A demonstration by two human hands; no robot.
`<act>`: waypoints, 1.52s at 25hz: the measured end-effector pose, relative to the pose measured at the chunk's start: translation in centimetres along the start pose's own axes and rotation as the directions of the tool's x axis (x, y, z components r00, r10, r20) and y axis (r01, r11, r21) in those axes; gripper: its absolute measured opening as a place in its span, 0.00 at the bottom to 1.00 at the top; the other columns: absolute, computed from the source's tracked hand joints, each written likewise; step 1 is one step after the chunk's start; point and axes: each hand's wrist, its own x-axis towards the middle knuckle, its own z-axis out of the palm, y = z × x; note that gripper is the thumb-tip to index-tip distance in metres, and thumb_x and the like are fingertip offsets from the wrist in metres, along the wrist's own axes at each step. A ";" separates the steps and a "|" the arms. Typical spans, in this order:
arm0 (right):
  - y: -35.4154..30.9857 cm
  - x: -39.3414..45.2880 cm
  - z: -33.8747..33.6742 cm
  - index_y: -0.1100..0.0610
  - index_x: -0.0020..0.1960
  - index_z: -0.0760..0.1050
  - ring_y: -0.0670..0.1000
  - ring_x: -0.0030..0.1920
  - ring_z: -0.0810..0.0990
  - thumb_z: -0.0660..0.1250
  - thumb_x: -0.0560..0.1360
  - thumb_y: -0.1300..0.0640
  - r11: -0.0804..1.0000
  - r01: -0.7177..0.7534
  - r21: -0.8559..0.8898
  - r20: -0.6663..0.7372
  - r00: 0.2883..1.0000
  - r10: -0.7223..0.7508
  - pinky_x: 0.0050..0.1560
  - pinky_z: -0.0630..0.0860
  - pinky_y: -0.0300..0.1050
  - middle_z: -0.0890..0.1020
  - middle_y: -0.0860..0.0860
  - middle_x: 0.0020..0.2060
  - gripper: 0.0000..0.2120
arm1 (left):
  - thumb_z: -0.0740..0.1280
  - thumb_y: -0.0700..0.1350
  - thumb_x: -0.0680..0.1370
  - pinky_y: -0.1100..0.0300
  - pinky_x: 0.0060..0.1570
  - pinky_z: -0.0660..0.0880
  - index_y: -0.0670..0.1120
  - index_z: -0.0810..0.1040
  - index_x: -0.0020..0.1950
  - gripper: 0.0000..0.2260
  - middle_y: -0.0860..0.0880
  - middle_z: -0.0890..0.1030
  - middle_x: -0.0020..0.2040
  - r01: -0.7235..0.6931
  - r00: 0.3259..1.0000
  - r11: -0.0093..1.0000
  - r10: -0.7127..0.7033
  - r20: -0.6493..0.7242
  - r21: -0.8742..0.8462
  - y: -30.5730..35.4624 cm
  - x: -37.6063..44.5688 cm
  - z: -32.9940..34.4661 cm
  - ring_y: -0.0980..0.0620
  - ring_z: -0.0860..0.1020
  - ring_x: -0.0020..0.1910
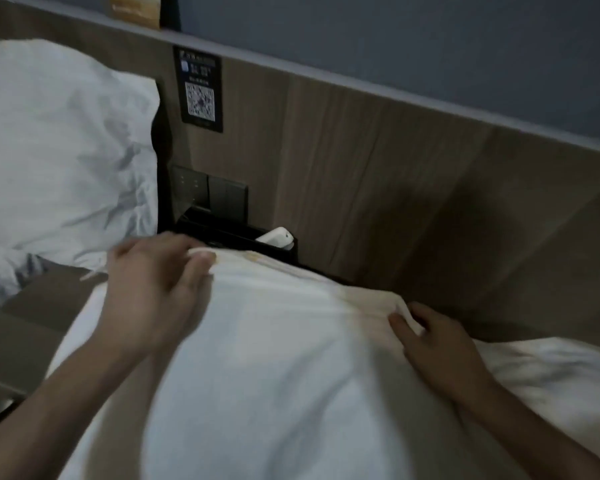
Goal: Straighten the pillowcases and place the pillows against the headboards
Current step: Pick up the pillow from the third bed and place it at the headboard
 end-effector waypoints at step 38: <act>15.3 6.3 -28.0 0.51 0.41 0.83 0.53 0.38 0.79 0.67 0.79 0.43 0.968 0.158 -0.195 -0.603 0.759 -0.246 0.41 0.74 0.48 0.82 0.48 0.36 0.15 | 0.65 0.51 0.81 0.53 0.39 0.71 0.48 0.71 0.33 0.17 0.50 0.79 0.32 -0.095 0.995 0.995 0.093 -0.038 -0.033 24.9 12.3 4.8 0.40 0.79 0.39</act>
